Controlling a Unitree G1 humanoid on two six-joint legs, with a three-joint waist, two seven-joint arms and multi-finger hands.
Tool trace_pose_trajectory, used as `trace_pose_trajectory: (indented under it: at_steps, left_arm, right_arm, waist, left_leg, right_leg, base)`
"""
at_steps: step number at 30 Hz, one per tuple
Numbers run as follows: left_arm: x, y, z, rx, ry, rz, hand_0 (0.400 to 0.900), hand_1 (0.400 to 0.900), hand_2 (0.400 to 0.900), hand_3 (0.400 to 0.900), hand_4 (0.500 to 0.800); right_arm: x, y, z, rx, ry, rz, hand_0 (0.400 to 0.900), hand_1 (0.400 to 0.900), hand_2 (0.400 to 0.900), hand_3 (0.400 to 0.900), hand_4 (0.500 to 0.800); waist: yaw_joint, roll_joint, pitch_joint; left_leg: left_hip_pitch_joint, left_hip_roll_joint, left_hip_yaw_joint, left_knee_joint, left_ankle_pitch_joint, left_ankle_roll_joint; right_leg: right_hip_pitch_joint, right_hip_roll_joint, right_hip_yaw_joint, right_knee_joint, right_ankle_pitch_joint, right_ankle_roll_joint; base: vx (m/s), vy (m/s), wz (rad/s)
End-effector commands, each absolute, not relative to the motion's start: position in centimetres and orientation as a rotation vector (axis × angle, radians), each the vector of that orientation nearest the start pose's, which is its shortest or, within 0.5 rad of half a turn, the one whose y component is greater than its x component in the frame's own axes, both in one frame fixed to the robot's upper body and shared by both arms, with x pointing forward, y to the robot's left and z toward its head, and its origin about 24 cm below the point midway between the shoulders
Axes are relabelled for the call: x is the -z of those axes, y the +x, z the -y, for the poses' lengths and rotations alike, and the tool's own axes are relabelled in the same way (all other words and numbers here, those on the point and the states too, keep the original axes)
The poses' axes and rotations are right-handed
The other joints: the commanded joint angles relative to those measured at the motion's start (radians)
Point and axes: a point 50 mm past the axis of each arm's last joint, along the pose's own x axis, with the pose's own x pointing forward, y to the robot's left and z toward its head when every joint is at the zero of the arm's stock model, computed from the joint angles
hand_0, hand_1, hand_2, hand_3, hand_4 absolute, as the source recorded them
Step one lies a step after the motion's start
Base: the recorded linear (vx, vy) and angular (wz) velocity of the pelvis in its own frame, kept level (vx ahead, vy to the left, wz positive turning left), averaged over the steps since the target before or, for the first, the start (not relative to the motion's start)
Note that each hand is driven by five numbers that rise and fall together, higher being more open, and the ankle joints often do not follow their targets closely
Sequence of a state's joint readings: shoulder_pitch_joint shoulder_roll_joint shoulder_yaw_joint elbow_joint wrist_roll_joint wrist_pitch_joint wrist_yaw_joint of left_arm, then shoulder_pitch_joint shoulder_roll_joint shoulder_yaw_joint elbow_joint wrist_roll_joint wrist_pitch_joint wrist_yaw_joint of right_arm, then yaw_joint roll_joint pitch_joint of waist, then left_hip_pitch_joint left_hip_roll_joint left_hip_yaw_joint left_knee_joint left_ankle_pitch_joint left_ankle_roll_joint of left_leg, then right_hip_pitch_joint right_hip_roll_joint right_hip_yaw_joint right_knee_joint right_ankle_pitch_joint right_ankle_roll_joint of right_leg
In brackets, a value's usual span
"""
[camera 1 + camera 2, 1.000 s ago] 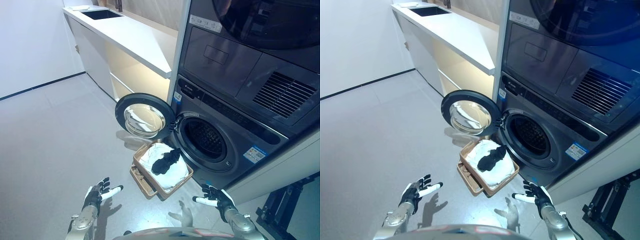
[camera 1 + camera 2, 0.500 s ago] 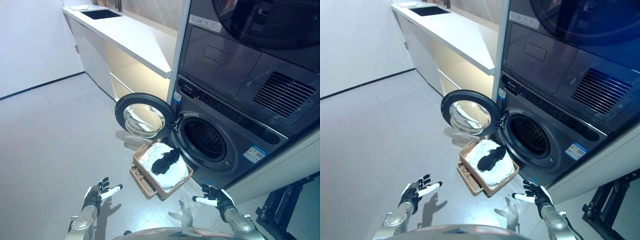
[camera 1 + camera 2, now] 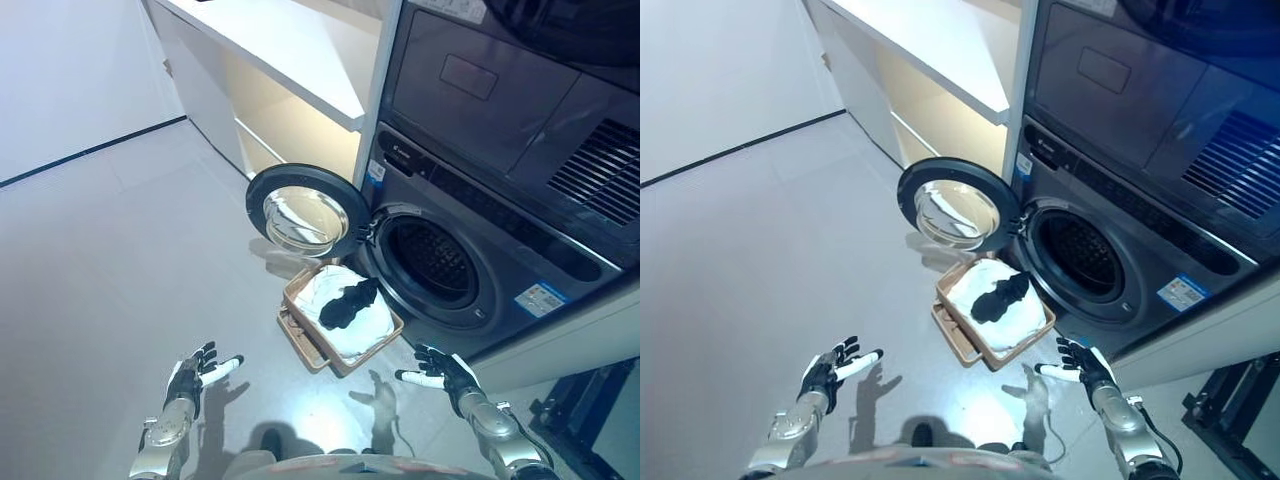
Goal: Put the clothes in the basket into the washing machine.
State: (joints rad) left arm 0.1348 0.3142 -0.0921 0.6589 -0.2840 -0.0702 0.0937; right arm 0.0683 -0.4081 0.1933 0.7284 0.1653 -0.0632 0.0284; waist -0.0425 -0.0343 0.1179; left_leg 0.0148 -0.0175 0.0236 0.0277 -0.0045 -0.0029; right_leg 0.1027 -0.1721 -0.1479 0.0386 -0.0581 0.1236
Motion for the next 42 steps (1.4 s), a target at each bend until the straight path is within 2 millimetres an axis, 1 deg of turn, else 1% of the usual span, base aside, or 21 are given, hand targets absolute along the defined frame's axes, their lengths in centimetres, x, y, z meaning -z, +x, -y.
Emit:
trace_pose_trajectory:
  at_steps: [1, 3, 5, 8, 11, 16, 18, 20, 22, 23, 24, 26, 28, 29, 31, 33, 36, 37, 40, 41, 42]
  left_arm:
    - [7.8, 17.4, -26.8, -0.283, 0.145, -0.565, 0.900, 0.900, 0.900, 0.900, 0.800]
    - [7.7, 17.3, -27.1, -0.276, 0.164, -0.566, 0.900, 0.900, 0.900, 0.900, 0.800]
    - [7.7, 17.1, -27.5, -0.287, 0.168, -0.572, 0.900, 0.900, 0.900, 0.900, 0.800]
    - [7.7, 17.0, -27.8, -0.311, 0.153, -0.570, 0.900, 0.900, 0.900, 0.900, 0.800]
    - [7.6, 17.2, -28.1, -0.337, 0.142, -0.556, 0.900, 0.900, 0.900, 0.900, 0.800]
    - [7.5, 17.4, -28.0, -0.360, 0.133, -0.541, 0.900, 0.900, 0.900, 0.900, 0.800]
    - [7.5, 17.6, -27.9, -0.367, 0.122, -0.541, 0.900, 0.900, 0.900, 0.900, 0.800]
    - [7.3, 18.2, -27.7, -0.368, 0.118, -0.525, 0.900, 0.900, 0.900, 0.900, 0.800]
    - [7.4, 18.6, -27.2, -0.362, 0.101, -0.526, 0.900, 0.900, 0.900, 0.900, 0.800]
    - [7.3, 19.4, -26.7, -0.358, 0.073, -0.511, 0.900, 0.900, 0.900, 0.900, 0.800]
    - [7.3, 19.7, -26.4, -0.349, 0.068, -0.506, 0.900, 0.900, 0.900, 0.900, 0.800]
    - [7.0, 20.9, -25.5, -0.326, 0.063, -0.488, 0.900, 0.900, 0.900, 0.900, 0.800]
    - [6.8, 21.4, -25.2, -0.318, 0.059, -0.479, 0.900, 0.900, 0.900, 0.900, 0.800]
    - [6.6, 22.0, -24.7, -0.304, 0.061, -0.468, 0.900, 0.900, 0.900, 0.900, 0.800]
    - [6.2, 22.6, -24.6, -0.298, 0.069, -0.449, 0.900, 0.900, 0.900, 0.900, 0.800]
    - [6.0, 22.7, -24.6, -0.299, 0.054, -0.437, 0.900, 0.900, 0.900, 0.900, 0.800]
    - [5.9, 23.1, -24.5, -0.316, 0.032, -0.433, 0.900, 0.900, 0.900, 0.900, 0.800]
    - [5.9, 23.3, -24.5, -0.324, 0.024, -0.430, 0.900, 0.900, 0.900, 0.900, 0.800]
    - [5.6, 23.2, -25.0, -0.361, 0.014, -0.411, 0.900, 0.900, 0.900, 0.900, 0.800]
    - [5.5, 23.2, -25.4, -0.385, 0.014, -0.399, 0.900, 0.900, 0.900, 0.900, 0.800]
    - [5.3, 23.2, -25.5, -0.400, 0.004, -0.388, 0.900, 0.900, 0.900, 0.900, 0.800]
  right_arm:
    - [9.0, 18.5, 24.2, -0.035, -0.271, -0.652, 0.900, 0.900, 0.900, 0.900, 0.800]
    - [9.1, 18.2, 23.8, -0.048, -0.252, -0.657, 0.900, 0.900, 0.900, 0.900, 0.800]
    - [9.2, 18.2, 23.6, -0.055, -0.248, -0.661, 0.900, 0.900, 0.900, 0.900, 0.800]
    - [9.1, 18.3, 24.0, -0.050, -0.255, -0.661, 0.900, 0.900, 0.900, 0.900, 0.800]
    - [8.6, 19.2, 24.0, -0.042, -0.260, -0.635, 0.900, 0.900, 0.900, 0.900, 0.800]
    - [7.8, 20.4, 24.1, -0.031, -0.265, -0.596, 0.900, 0.900, 0.900, 0.900, 0.800]
    - [7.3, 20.9, 24.4, -0.020, -0.274, -0.574, 0.900, 0.900, 0.900, 0.900, 0.800]
    - [6.5, 21.8, 24.6, -0.019, -0.291, -0.538, 0.900, 0.900, 0.900, 0.900, 0.800]
    - [5.8, 22.7, 24.9, -0.009, -0.314, -0.516, 0.900, 0.900, 0.900, 0.900, 0.800]
    - [4.8, 23.4, 25.4, 0.005, -0.340, -0.476, 0.900, 0.900, 0.900, 0.900, 0.800]
    - [4.4, 23.7, 25.7, 0.016, -0.350, -0.456, 0.900, 0.900, 0.900, 0.900, 0.800]
    - [4.0, 24.0, 26.2, 0.030, -0.385, -0.443, 0.900, 0.900, 0.900, 0.900, 0.800]
    - [3.9, 24.2, 26.3, 0.026, -0.410, -0.443, 0.900, 0.900, 0.900, 0.900, 0.800]
    - [3.8, 24.2, 26.6, 0.007, -0.484, -0.446, 0.900, 0.900, 0.900, 0.900, 0.800]
    - [3.8, 24.3, 26.7, -0.022, -0.566, -0.454, 0.900, 0.900, 0.900, 0.900, 0.800]
    - [3.9, 24.6, 26.8, -0.062, -0.667, -0.467, 0.900, 0.900, 0.900, 0.900, 0.800]
    - [4.0, 25.3, 27.0, -0.042, -0.678, -0.486, 0.900, 0.900, 0.900, 0.900, 0.800]
    - [4.0, 25.6, 27.0, -0.027, -0.676, -0.486, 0.900, 0.900, 0.900, 0.900, 0.800]
    - [3.3, 27.0, 27.1, 0.008, -0.681, -0.469, 0.900, 0.900, 0.900, 0.900, 0.800]
    - [2.9, 27.7, 27.1, 0.021, -0.696, -0.453, 0.900, 0.900, 0.900, 0.900, 0.800]
    - [2.5, 28.1, 27.3, 0.033, -0.708, -0.444, 0.900, 0.900, 0.900, 0.900, 0.800]
  waist:
    - [0.002, -0.021, -0.003]
    - [-0.006, -0.007, 0.033]
    - [-0.011, 0.000, 0.050]
    - [-0.030, -0.012, 0.067]
    - [-0.050, -0.038, 0.090]
    - [-0.047, -0.062, 0.094]
    - [-0.041, -0.072, 0.078]
    - [-0.045, -0.075, 0.049]
    - [-0.045, -0.063, 0.029]
    - [-0.055, -0.052, 0.019]
    - [-0.061, -0.045, 0.015]
    - [-0.073, -0.033, 0.011]
    - [-0.077, -0.029, 0.010]
    - [-0.082, -0.018, 0.011]
    - [-0.079, -0.012, 0.015]
    - [-0.054, -0.016, 0.029]
    - [-0.004, -0.046, 0.075]
    - [0.001, -0.053, 0.091]
    - [0.038, -0.047, 0.138]
    - [0.056, -0.027, 0.153]
    - [0.065, -0.013, 0.169]
  left_leg:
    - [-0.013, -0.055, 0.028, 0.197, -0.170, 0.063]
    - [0.007, -0.062, 0.018, 0.206, -0.172, 0.080]
    - [0.035, -0.070, 0.020, 0.204, -0.185, 0.085]
    - [0.079, -0.078, 0.000, 0.201, -0.215, 0.065]
    - [0.121, -0.081, -0.022, 0.229, -0.263, 0.043]
    - [0.140, -0.073, -0.036, 0.278, -0.326, 0.032]
    - [0.141, -0.058, -0.048, 0.282, -0.346, 0.018]
    - [0.158, -0.018, -0.051, 0.257, -0.347, -0.003]
    - [0.170, 0.020, -0.076, 0.229, -0.323, -0.022]
    - [0.195, 0.063, -0.093, 0.165, -0.292, -0.049]
    - [0.202, 0.088, -0.098, 0.138, -0.272, -0.061]
    - [0.200, 0.125, -0.103, 0.103, -0.239, -0.078]
    - [0.196, 0.140, -0.103, 0.093, -0.232, -0.082]
    - [0.188, 0.164, -0.106, 0.104, -0.204, -0.089]
    - [0.149, 0.176, -0.120, 0.163, -0.139, -0.096]
    - [0.080, 0.175, -0.164, 0.357, -0.051, -0.082]
    - [-0.083, 0.059, -0.254, 0.550, -0.001, -0.054]
    - [-0.143, 0.053, -0.251, 0.540, -0.012, -0.045]
    - [-0.245, 0.101, -0.242, 0.414, -0.017, -0.047]
    - [-0.276, 0.123, -0.269, 0.313, 0.026, -0.068]
    - [-0.286, 0.151, -0.273, 0.244, 0.067, -0.086]
  right_leg:
    - [-0.220, -0.142, 0.100, 0.380, 0.217, 0.009]
    - [-0.283, -0.136, 0.119, 0.499, 0.227, -0.011]
    - [-0.336, -0.170, 0.096, 0.498, 0.240, -0.004]
    - [-0.359, -0.192, 0.090, 0.319, 0.291, 0.041]
    - [-0.360, -0.187, 0.108, 0.110, 0.352, 0.092]
    - [-0.358, -0.168, 0.091, 0.050, 0.382, 0.114]
    - [-0.347, -0.161, 0.077, 0.053, 0.353, 0.111]
    - [-0.351, -0.131, 0.093, 0.048, 0.338, 0.101]
    - [-0.362, -0.106, 0.081, 0.071, 0.309, 0.095]
    - [-0.369, -0.090, 0.068, 0.094, 0.273, 0.087]
    - [-0.376, -0.082, 0.058, 0.104, 0.249, 0.082]
    - [-0.399, -0.066, 0.048, 0.125, 0.222, 0.075]
    - [-0.415, -0.057, 0.049, 0.140, 0.210, 0.071]
    - [-0.437, -0.029, 0.059, 0.172, 0.176, 0.053]
    - [-0.435, 0.006, 0.073, 0.192, 0.146, 0.030]
    - [-0.395, 0.048, 0.078, 0.204, 0.109, -0.010]
    - [-0.318, 0.054, 0.089, 0.181, 0.080, -0.046]
    - [-0.300, 0.048, 0.090, 0.179, 0.078, -0.044]
    - [-0.287, 0.046, 0.119, 0.195, 0.049, -0.038]
    - [-0.293, 0.053, 0.133, 0.202, 0.037, -0.028]
    - [-0.300, 0.056, 0.143, 0.212, 0.032, -0.023]
  base:
    - [-0.01, 0.374, 0.08]
    - [0.01, 0.277, 0.12]
    - [0.11, 0.133, 0.11]
    - [0.24, -0.046, 0.25]
    - [0.25, -0.113, 0.32]
    - [0.17, -0.114, 0.21]
    - [0.18, -0.192, 0.30]
    - [0.22, -0.265, 0.26]
    - [0.25, -0.274, 0.43]
    - [0.26, -0.298, 0.54]
    - [0.22, -0.285, 0.49]
    - [0.11, -0.182, 0.22]
    - [0.09, -0.171, 0.07]
    - [0.14, -0.262, -0.02]
    - [0.14, -0.264, -0.14]
    - [0.12, -0.285, -0.22]
    - [0.07, -0.191, -0.04]
    - [0.09, -0.094, 0.07]
    - [0.10, 0.062, -0.36]
    - [0.08, 0.191, -0.59]
    - [0.06, 0.258, -0.54]
